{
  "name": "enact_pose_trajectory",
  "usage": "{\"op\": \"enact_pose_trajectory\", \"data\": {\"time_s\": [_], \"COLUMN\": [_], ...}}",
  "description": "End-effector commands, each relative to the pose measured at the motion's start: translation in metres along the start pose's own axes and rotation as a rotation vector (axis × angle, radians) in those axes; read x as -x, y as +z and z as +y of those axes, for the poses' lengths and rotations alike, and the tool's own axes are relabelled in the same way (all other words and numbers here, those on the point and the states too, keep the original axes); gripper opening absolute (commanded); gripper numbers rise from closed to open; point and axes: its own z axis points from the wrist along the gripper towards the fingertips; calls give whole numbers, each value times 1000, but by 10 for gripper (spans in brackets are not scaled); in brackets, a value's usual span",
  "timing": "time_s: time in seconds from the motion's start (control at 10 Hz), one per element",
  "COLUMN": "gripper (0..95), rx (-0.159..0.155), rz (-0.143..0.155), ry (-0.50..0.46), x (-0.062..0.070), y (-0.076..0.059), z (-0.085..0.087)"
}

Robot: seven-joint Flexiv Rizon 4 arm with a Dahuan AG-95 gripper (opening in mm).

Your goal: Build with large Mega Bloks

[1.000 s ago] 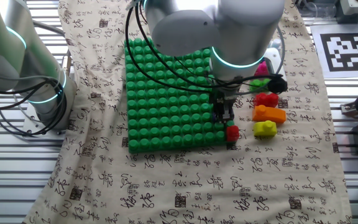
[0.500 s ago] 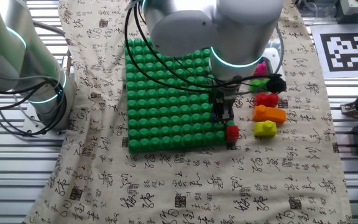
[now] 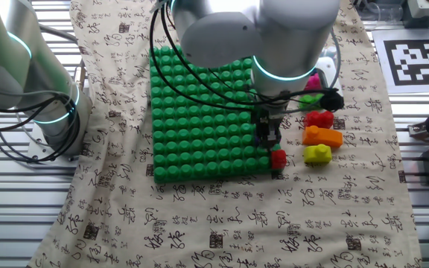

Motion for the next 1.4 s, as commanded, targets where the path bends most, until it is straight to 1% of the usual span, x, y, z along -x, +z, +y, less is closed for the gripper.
{"op": "enact_pose_trajectory", "data": {"time_s": [0.1,0.2,0.3,0.4,0.5,0.6,0.7,0.8,0.9,1.2,1.4], "gripper": [570,380,190,190,190,190,190,190,0,0,0], "rx": [6,4,-2,-1,2,2,1,-1,-2,0,-2], "rz": [8,13,18,23,25,26,33,35,39,31,30], "ry": [3,12,27,26,22,22,29,35,44,62,63], "x": [-1,2,13,17,32,36,46,51,55,73,82], "y": [-18,-25,-36,-42,-54,-57,-60,-61,-61,-55,-50], "z": [3,3,-1,-5,-16,-20,-26,-28,-29,-38,-43]}}
